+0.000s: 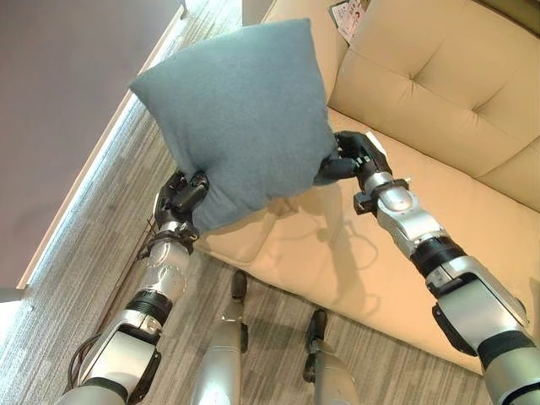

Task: Pick up all the scattered cushions and arrange them neatly on the sofa.

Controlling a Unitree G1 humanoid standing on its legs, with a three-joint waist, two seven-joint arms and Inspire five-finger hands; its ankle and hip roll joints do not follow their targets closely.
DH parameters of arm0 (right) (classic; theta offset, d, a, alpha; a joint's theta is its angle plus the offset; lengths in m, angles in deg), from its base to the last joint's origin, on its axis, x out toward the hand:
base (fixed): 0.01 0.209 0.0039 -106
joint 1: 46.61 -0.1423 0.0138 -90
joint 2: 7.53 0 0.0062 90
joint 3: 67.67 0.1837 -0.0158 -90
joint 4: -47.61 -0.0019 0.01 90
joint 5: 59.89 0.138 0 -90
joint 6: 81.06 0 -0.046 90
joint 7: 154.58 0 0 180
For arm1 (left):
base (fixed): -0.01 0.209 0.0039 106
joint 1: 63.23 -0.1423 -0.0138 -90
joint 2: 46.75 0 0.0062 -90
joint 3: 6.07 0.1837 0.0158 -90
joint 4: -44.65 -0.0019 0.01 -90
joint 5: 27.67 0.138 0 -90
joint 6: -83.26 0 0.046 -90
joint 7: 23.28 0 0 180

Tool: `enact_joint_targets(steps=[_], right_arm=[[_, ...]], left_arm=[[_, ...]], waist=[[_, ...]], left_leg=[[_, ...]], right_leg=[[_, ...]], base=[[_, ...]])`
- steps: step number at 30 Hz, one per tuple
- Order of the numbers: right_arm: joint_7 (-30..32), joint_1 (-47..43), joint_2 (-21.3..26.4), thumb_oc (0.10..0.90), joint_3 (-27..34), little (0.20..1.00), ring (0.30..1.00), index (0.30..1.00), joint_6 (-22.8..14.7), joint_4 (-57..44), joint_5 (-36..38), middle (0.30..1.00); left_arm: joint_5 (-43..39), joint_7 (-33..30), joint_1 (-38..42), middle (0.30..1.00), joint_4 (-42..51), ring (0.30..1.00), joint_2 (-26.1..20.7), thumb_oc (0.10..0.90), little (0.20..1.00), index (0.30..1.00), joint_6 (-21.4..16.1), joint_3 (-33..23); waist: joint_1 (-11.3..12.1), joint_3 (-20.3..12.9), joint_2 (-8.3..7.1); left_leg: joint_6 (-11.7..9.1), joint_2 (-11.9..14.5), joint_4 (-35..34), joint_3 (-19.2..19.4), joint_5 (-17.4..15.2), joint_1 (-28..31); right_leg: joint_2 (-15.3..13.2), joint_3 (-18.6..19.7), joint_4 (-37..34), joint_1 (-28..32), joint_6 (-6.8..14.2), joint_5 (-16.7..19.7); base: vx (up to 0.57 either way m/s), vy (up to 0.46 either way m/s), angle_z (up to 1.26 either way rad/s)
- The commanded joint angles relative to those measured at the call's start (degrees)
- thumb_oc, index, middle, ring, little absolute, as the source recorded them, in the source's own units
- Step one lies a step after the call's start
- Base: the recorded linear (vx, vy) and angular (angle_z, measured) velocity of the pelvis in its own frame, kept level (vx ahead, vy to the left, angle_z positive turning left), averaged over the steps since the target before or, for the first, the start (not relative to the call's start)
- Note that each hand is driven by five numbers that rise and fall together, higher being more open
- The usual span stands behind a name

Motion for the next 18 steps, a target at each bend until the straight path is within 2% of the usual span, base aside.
enact_joint_targets(steps=[1,3,4,5,6,7,9,10,13,14,15,18], right_arm=[[-4.2,-2.0,-4.0,0.4,1.8,0.3,0.3,0.3,-7.1,-13.3,1.0,0.3],[-1.9,2.3,-2.8,0.4,6.5,0.3,0.3,0.3,-8.2,-17.7,-1.7,0.3],[-1.9,2.4,-2.8,0.4,6.6,0.3,0.3,0.3,-8.1,-17.8,-1.7,0.3],[0.5,6.5,-3.1,0.4,11.0,0.3,0.3,0.3,-9.2,-22.1,-2.8,0.3],[0.6,6.7,-3.1,0.4,11.1,0.3,0.3,0.3,-9.1,-22.2,-2.9,0.3],[1.7,10.4,-3.9,0.4,14.2,0.3,0.3,0.3,-10.3,-25.3,-3.3,0.3],[2.4,12.5,-3.7,0.4,14.7,0.3,0.3,0.3,-9.9,-27.4,-5.4,0.3],[3.1,16.5,-3.8,0.4,16.2,0.3,0.3,0.3,-9.5,-31.8,-8.5,0.3],[3.8,20.9,-2.8,0.4,17.2,0.3,0.3,0.3,-8.4,-36.3,-14.4,0.3],[3.8,21.0,-2.8,0.4,17.2,0.3,0.3,0.3,-8.4,-36.4,-14.4,0.3],[3.8,23.1,-3.4,0.4,18.0,0.3,0.3,0.3,-8.3,-38.4,-15.6,0.3],[2.8,25.9,-5.0,0.4,18.3,0.3,0.3,0.3,-7.8,-41.1,-16.6,0.3]], left_arm=[[7.6,11.0,13.5,0.3,8.9,0.3,10.8,0.4,0.3,0.3,7.6,13.7],[9.4,11.0,12.6,0.3,10.9,0.3,9.2,0.4,0.3,0.3,7.9,13.5],[9.4,11.0,12.5,0.3,10.9,0.3,9.2,0.4,0.3,0.3,7.9,13.6],[11.6,11.1,12.0,0.3,12.1,0.3,8.1,0.4,0.3,0.3,8.5,14.1],[11.6,11.0,12.0,0.3,12.2,0.3,8.1,0.4,0.3,0.3,8.5,14.2],[13.1,11.1,11.1,0.3,13.8,0.3,7.5,0.4,0.3,0.3,8.9,14.3],[13.9,11.2,10.6,0.3,14.5,0.3,7.1,0.4,0.3,0.3,9.1,14.5],[15.9,11.3,9.9,0.3,16.6,0.3,6.0,0.4,0.3,0.3,9.3,15.1],[18.4,11.4,8.3,0.3,22.0,0.3,3.9,0.4,0.3,0.3,8.6,14.9],[18.4,11.3,8.3,0.3,22.0,0.3,3.9,0.4,0.3,0.3,8.6,14.9],[19.2,11.7,6.0,0.3,25.1,0.3,3.4,0.4,0.3,0.3,7.6,13.7],[18.7,12.7,0.8,0.3,28.7,0.3,4.1,0.4,0.3,0.3,6.8,11.1]], waist=[[-2.0,1.7,0.02],[-2.8,1.4,-0.27],[-2.8,1.4,-0.3],[-3.7,0.7,-0.28],[-3.6,0.7,-0.34],[-4.4,-0.2,-0.14],[-4.8,-0.7,-0.12],[-6.0,-1.6,0.11],[-8.0,-2.5,0.58],[-7.9,-2.5,0.53],[-9.4,-2.9,1.01],[-11.9,-4.2,2.01]], left_leg=[[-5.8,6.3,5.7,-2.3,-5.9,-2.5],[-5.8,6.5,6.0,-2.1,-6.2,-2.5],[-5.8,6.5,6.1,-2.1,-6.2,-2.5],[-5.7,6.7,6.1,-1.8,-6.6,-1.8],[-5.7,6.7,6.0,-1.8,-6.6,-1.8],[-5.6,6.9,6.1,-1.5,-6.9,-0.9],[-5.6,7.0,6.0,-1.0,-7.1,-0.3],[-5.2,7.3,6.2,-0.3,-7.7,1.4],[-4.3,8.1,6.9,1.5,-9.1,5.3],[-4.3,8.1,6.9,1.5,-9.1,5.4],[-3.8,8.6,7.4,3.4,-10.1,8.8],[-3.5,10.0,7.9,6.6,-11.3,14.0]], right_leg=[[-1.2,0.5,0.4,-2.5,0.0,2.2],[-1.3,0.6,0.4,-2.4,-0.1,2.0],[-1.3,0.6,0.4,-2.4,-0.1,2.0],[-1.2,0.8,0.6,-2.1,-0.1,1.8],[-1.2,0.8,0.6,-2.0,-0.1,1.8],[-1.2,1.1,0.7,-1.5,-0.2,1.4],[-1.2,1.5,0.9,-1.2,-0.3,1.2],[-0.9,2.2,1.5,-0.7,-0.3,0.8],[-0.4,4.3,2.3,0.7,-0.2,0.3],[-0.4,4.4,2.3,0.7,-0.2,0.3],[0.1,6.3,2.6,2.0,-0.1,0.0],[0.8,9.4,2.8,4.0,-0.1,-0.5]], base=[[0.0,0.0,0.0],[0.0,0.0,0.0],[0.0,0.0,0.0],[0.0,0.0,0.0],[0.03,0.006,0.04],[0.0,0.0,0.0],[0.02,0.01,-0.02],[0.06,0.018,-0.06],[0.06,0.029,-0.27],[0.06,0.021,-0.57],[0.07,0.017,-0.68],[0.08,0.026,-0.78]])
